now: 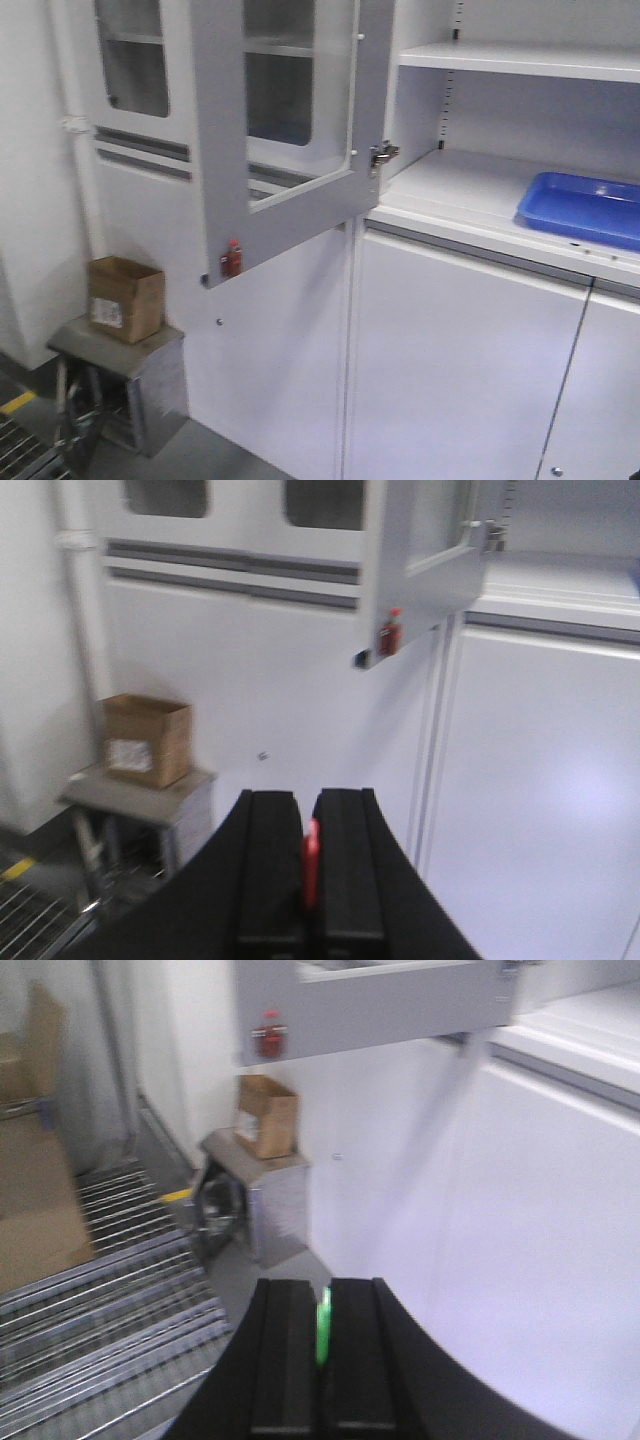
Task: Sort red and green spoons into left cabinet
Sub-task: 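Approach the open cabinet shelf with the blue tray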
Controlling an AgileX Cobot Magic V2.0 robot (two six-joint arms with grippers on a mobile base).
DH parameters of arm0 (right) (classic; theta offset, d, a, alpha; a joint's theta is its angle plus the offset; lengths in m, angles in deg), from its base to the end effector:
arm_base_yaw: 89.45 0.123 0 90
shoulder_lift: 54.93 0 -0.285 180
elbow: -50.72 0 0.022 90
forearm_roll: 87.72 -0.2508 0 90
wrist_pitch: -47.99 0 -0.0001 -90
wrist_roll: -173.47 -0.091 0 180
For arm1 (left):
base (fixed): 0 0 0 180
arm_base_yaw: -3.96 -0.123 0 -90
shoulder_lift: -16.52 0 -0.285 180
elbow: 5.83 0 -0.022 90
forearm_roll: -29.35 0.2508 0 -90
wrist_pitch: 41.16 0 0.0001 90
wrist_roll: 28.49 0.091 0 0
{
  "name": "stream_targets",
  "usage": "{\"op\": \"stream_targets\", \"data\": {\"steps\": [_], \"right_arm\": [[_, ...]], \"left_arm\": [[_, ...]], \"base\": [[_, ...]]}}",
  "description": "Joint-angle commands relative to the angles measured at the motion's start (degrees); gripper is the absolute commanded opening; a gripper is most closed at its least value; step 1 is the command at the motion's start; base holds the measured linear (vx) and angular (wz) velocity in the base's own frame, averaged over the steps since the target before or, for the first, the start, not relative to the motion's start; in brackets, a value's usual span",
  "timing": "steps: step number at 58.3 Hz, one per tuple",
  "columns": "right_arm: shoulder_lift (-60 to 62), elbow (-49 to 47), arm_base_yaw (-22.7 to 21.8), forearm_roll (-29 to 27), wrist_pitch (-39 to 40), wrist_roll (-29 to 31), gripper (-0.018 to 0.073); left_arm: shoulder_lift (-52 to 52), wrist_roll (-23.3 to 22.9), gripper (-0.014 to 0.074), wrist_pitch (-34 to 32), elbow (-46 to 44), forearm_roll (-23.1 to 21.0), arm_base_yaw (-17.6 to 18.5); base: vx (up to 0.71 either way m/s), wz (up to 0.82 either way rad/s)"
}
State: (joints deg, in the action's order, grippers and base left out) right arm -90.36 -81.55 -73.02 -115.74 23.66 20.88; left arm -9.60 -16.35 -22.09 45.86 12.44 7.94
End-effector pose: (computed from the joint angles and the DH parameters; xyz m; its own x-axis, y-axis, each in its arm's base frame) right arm 0.0913 0.0453 0.3169 -0.2346 -0.0967 -0.9673 -0.4634 0.8859 0.0238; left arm 0.0739 -0.0138 0.3132 -0.1170 -0.0596 -0.9913 0.1558 0.9847 -0.0776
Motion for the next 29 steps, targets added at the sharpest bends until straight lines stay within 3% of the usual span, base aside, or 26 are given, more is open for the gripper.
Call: {"op": "stream_targets", "data": {"steps": [1, 29], "right_arm": [[-0.5, -1.8, 0.0, -0.5, 4.0, 0.2, -0.0003], [-0.5, -1.8, 0.0, -0.5, 4.0, 0.2, -0.0003]], "left_arm": [[-0.5, 0.0, -0.0004, -4.9, -1.6, -1.0, -0.1], [-0.5, 0.0, -0.0004, -4.9, -1.6, -1.0, -0.1]], "base": [[0.46, -0.71], [0.43, -0.68]]}}
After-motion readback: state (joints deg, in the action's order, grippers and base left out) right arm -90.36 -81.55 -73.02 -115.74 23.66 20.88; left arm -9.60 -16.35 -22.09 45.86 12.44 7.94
